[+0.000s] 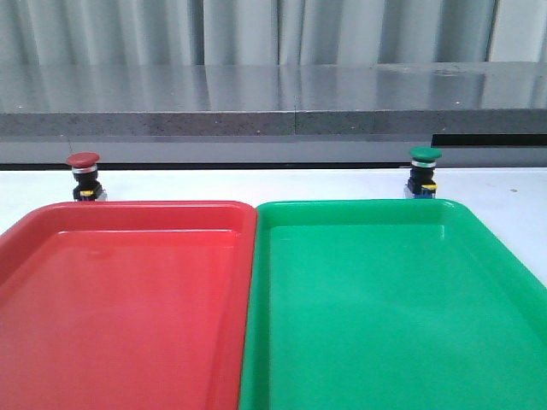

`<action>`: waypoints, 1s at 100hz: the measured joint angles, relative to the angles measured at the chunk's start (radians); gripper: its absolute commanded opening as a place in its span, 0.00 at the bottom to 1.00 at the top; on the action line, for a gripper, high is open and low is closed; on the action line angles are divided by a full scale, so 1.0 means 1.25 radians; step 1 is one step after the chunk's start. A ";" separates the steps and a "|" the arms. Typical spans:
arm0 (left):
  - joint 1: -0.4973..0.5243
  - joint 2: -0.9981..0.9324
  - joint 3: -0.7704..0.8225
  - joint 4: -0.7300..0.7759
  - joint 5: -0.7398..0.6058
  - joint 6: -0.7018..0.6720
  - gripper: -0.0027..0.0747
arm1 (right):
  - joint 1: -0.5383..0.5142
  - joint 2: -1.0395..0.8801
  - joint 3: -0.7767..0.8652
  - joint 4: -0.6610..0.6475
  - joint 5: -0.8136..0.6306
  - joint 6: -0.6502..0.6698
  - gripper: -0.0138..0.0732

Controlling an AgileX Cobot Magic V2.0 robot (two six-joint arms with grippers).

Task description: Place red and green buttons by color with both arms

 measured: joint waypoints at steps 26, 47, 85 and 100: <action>0.000 0.000 0.000 0.000 0.000 0.000 0.01 | 0.000 0.000 0.000 0.000 0.000 0.000 0.08; 0.000 0.000 0.000 0.000 0.000 0.000 0.01 | 0.000 0.000 0.000 0.000 0.000 0.000 0.08; 0.000 0.146 -0.182 -0.004 0.100 0.000 0.01 | 0.000 0.000 0.000 0.000 0.000 0.000 0.08; 0.000 0.317 -0.313 -0.004 0.150 0.000 0.01 | 0.000 0.000 0.000 0.000 0.000 0.000 0.08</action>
